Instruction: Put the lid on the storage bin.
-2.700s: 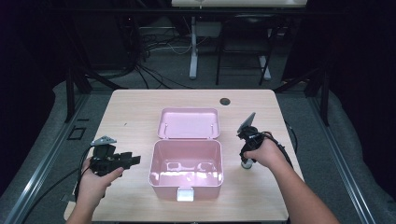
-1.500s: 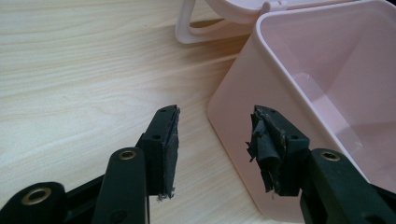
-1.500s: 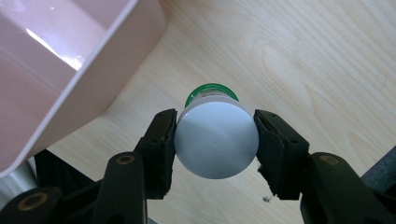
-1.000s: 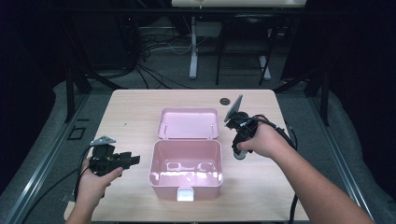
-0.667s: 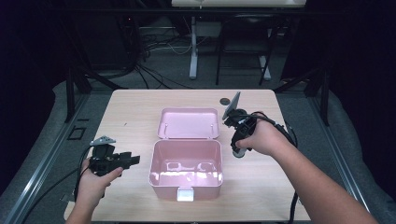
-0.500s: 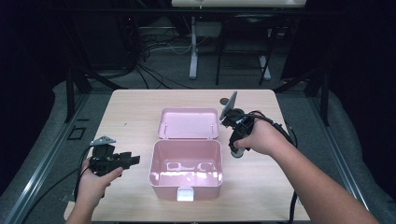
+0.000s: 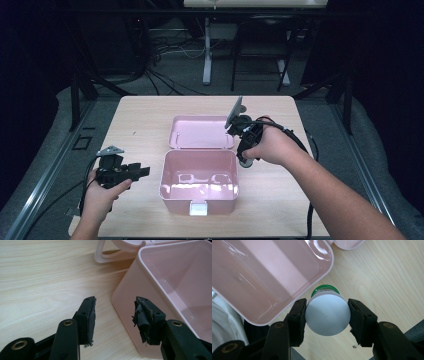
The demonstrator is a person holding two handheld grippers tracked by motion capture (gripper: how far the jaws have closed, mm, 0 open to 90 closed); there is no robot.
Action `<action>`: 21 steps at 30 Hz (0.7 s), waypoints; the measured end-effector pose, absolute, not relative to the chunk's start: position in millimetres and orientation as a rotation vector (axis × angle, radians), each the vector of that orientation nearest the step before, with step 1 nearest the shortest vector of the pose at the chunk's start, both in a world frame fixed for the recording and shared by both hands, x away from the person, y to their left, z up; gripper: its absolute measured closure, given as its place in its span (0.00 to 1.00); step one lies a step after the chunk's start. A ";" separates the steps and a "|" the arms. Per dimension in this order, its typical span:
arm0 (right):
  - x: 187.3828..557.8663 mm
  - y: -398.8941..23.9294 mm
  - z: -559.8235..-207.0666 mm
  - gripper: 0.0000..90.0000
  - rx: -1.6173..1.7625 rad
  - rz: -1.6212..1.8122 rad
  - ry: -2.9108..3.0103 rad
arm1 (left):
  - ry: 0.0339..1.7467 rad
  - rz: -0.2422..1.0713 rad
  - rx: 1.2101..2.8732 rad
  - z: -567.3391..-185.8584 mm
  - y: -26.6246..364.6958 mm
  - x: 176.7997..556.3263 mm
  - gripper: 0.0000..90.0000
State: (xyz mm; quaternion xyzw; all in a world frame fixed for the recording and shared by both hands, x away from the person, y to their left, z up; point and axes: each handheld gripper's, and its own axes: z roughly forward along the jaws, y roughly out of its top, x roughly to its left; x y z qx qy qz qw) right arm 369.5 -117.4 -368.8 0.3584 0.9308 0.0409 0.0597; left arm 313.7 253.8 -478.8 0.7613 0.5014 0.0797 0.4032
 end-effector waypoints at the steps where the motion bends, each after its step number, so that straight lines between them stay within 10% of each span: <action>1: 369.3 -115.9 -368.3 0.56 1.081 0.124 2.818 | 1.266 0.199 1.925 -478.8 253.8 313.7 0.57; 21: 365.1 -82.5 -368.1 0.56 0.893 0.127 2.889 | 1.272 0.196 1.916 -478.7 255.7 314.0 0.57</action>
